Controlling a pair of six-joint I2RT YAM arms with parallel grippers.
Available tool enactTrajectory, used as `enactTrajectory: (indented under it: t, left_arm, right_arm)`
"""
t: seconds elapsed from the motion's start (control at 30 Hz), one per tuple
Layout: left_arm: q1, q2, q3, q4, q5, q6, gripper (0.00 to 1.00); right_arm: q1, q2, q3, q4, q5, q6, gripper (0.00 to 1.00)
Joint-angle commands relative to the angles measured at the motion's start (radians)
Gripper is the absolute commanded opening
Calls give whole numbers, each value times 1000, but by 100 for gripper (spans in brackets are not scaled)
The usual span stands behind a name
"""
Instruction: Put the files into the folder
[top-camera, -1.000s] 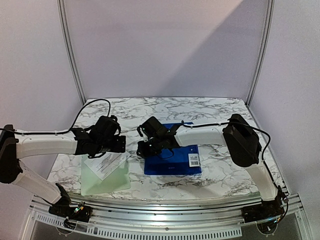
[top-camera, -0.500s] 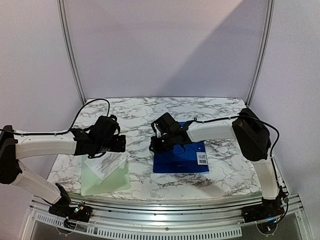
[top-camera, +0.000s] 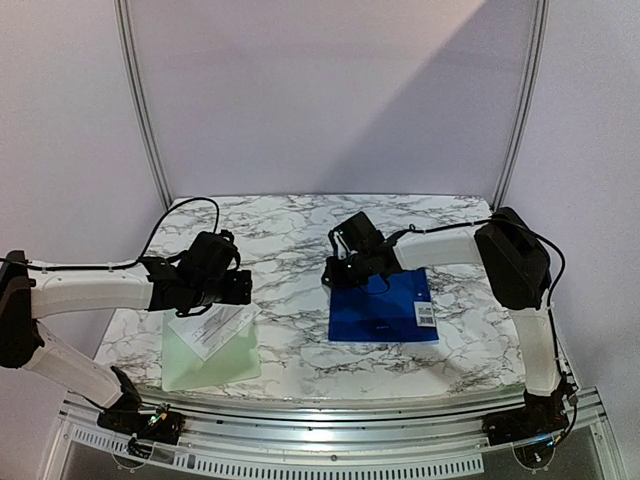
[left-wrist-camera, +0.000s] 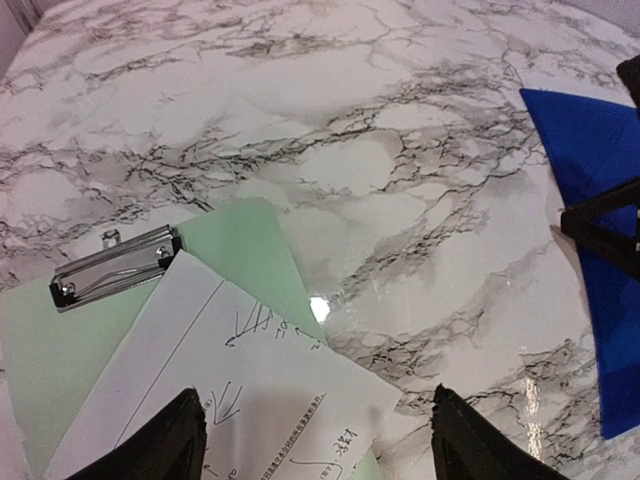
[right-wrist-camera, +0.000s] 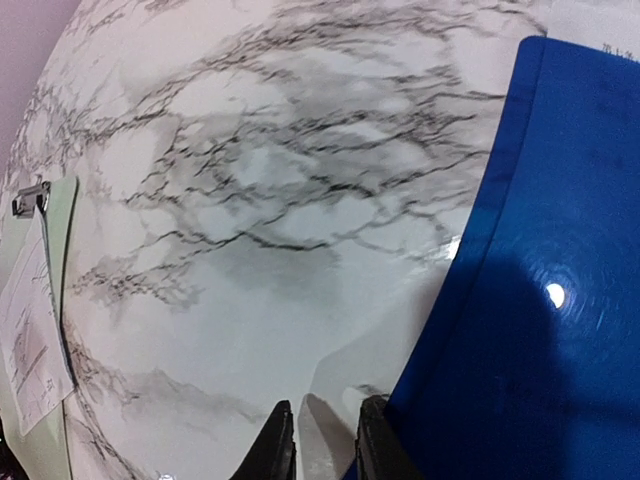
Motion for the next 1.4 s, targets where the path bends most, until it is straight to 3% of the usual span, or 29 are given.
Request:
enactTrajectory:
  t: [0.0,0.53,1.0,1.17,1.37]
  left_arm:
    - [5,-18,-11,-8,-13,-8,78]
    - [35,-70,5,-95,-105,11,78]
    - [117,-157,-31,-160,-150,-39,81]
    - [195,-216,-76,-167,-132,-90,87]
    - [338,-276,-167,-102,47,-99,91]
  right_arm:
    - [-90,34,-68,-170,83,-32,22]
    - [-283,-15,-150,-173,117,-82,22]
    - [-318,-192,-237,-211,127,-152,24]
    - [-305,-214,-179,-187,4,-194,32]
    - [-240,-258,-158,-154,-67,-229,48]
